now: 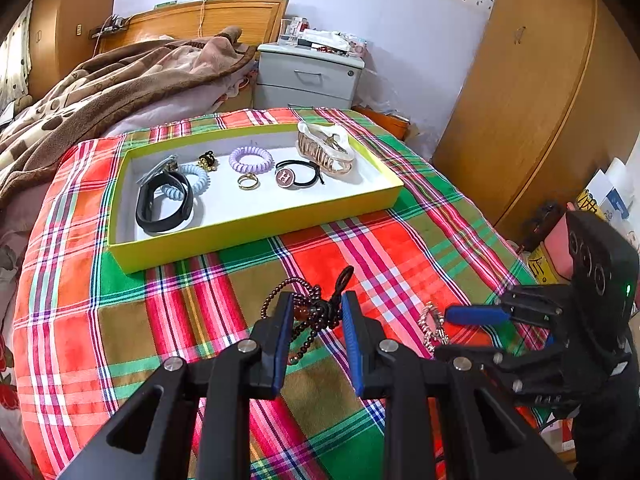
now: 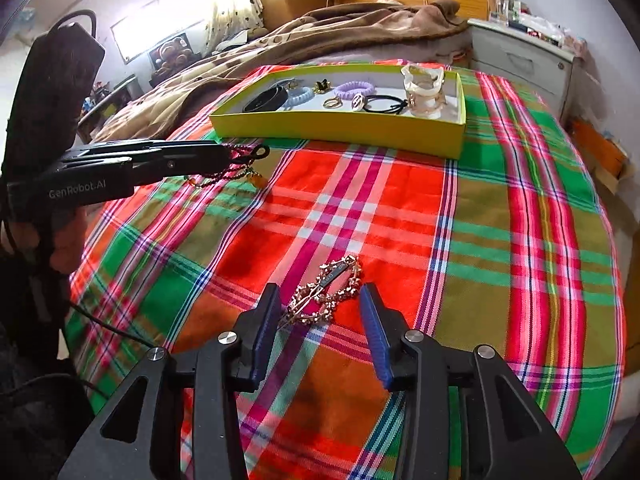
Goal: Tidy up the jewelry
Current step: 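Close the right gripper on the rhinestone hair clip while the left gripper holds the bracelet, then carry the bracelet and clip into the tray and open both grippers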
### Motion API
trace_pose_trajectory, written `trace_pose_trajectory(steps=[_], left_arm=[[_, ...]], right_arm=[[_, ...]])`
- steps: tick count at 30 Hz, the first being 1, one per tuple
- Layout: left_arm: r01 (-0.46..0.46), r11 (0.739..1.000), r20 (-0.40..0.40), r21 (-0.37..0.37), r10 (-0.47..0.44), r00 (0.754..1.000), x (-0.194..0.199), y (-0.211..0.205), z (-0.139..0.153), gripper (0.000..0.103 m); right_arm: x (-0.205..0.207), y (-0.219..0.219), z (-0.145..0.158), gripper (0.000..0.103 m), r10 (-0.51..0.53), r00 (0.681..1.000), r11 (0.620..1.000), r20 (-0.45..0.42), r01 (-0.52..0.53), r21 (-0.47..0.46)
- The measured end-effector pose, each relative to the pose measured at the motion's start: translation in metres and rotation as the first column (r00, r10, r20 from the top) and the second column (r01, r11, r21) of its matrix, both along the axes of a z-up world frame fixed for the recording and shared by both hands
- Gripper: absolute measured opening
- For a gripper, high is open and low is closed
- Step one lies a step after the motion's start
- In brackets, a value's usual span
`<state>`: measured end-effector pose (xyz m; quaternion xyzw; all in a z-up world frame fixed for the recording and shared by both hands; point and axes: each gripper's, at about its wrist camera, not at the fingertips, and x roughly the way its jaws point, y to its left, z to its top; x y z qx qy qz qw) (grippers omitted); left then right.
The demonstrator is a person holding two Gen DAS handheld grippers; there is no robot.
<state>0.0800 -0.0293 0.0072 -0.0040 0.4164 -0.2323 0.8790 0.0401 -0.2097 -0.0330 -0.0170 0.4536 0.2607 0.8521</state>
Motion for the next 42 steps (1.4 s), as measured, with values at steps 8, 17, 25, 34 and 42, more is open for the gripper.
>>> trace_pose_trajectory(steps=[8,17,25,34,42], left_arm=[[-0.006,1.000,-0.006,-0.002,0.006,1.000,-0.001,0.000,-0.001,0.025],[0.002,1.000,0.000,-0.006,-0.002,1.000,-0.003,-0.001,0.002,0.025],[0.001,1.000,0.009,-0.011,0.000,1.000,-0.002,0.002,0.007,0.025],[-0.027,1.000,0.041,-0.003,0.027,0.999,0.015,0.011,0.025,0.025],[-0.054,0.999,0.074,-0.003,0.054,0.996,0.058,0.022,0.045,0.025]], right_arm=[[-0.005,0.028,-0.003,0.048,-0.140,0.988,0.982,0.071,0.148,-0.114],[-0.010,0.027,-0.002,0.035,-0.194,0.975,0.967,0.106,0.209,-0.145],[-0.009,0.020,0.009,0.035,-0.223,0.966,0.966,0.130,0.237,-0.107],[0.020,0.021,0.040,0.035,-0.233,0.957,0.969,0.173,0.244,-0.047],[0.070,0.021,0.055,0.035,-0.264,0.950,0.964,0.168,0.266,0.012]])
